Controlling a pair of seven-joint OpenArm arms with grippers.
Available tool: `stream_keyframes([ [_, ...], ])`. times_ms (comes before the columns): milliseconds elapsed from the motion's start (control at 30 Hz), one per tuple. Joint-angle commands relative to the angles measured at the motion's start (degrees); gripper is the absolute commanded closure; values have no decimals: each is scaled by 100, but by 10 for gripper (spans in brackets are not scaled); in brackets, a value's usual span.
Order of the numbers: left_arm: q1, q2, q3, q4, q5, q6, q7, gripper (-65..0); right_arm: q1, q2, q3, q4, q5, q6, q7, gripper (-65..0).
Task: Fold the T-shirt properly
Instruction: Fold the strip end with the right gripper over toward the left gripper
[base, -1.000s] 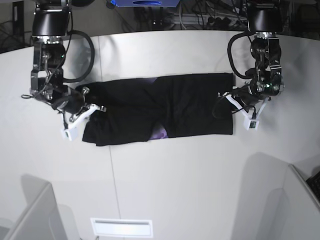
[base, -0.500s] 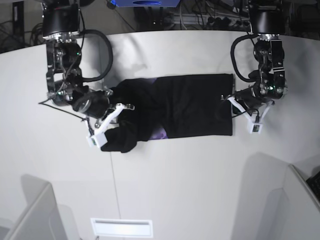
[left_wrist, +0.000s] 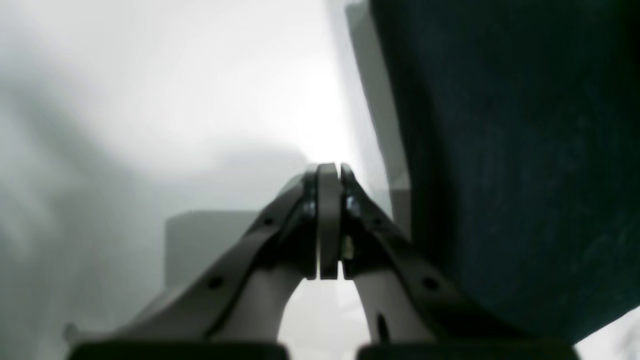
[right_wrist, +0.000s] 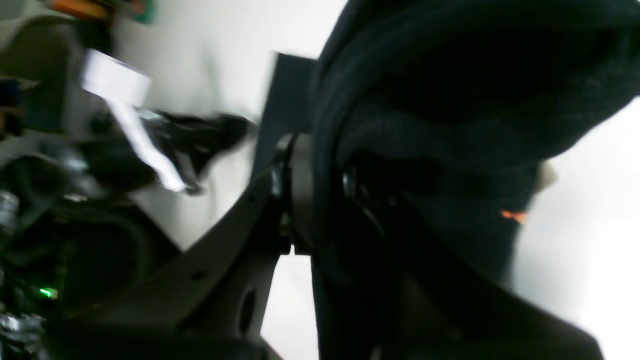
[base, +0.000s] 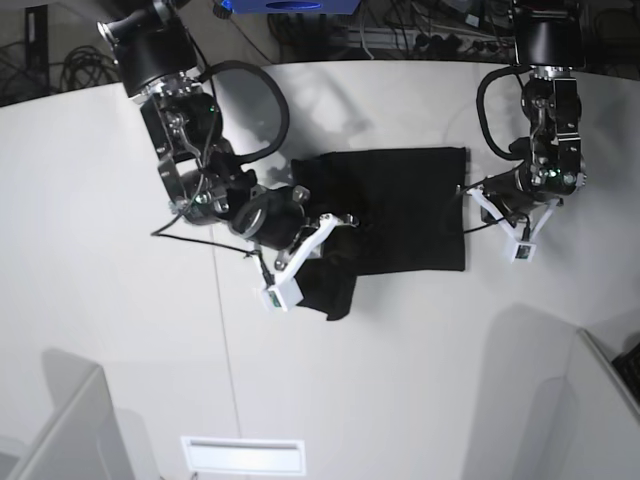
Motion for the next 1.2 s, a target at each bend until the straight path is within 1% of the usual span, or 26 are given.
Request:
stream_keyframes([
  [0, -76, -62, -24, 81, -31, 3, -78, 0, 152, -73, 19, -19, 21, 18, 96, 0],
  [67, -67, -53, -24, 81, -31, 3, -78, 0, 170, -188, 19, -160, -58, 18, 96, 0],
  [167, -67, -62, 99, 81, -31, 3, -78, 0, 170, -346, 2, -230, -384, 27, 61, 0],
  [267, -67, -80, 196, 72, -31, 3, -78, 0, 161, -407, -306, -239, -665, 27, 87, 0],
  [367, -67, -80, 178, -16, -13, 3, -78, 0, 161, -618, -403, -256, -735, 27, 87, 0],
  [433, -67, -80, 187, -95, 145, 3, -87, 0, 161, -724, -412, -327, -797, 27, 87, 0],
  [533, -67, -62, 205, -148, 594, -5, -87, 0, 161, -891, -420, -335, -1025, 27, 87, 0],
  [633, -67, -53, 205, -156, 840, -5, -87, 0, 161, -970, -429, -335, -1122, 27, 87, 0],
  [800, -67, -45, 205, -130, 840, -14, -87, 0, 161, -1040, -429, -335, -1131, 27, 79, 0],
  [1000, -67, -45, 205, -112, 840, -14, -87, 0, 152, -1040, -842, -344, -1122, 27, 105, 0],
  [1167, -67, -45, 205, -104, 840, -14, -87, 0, 170, -1058, -860, -661, -1122, 27, 369, 0],
])
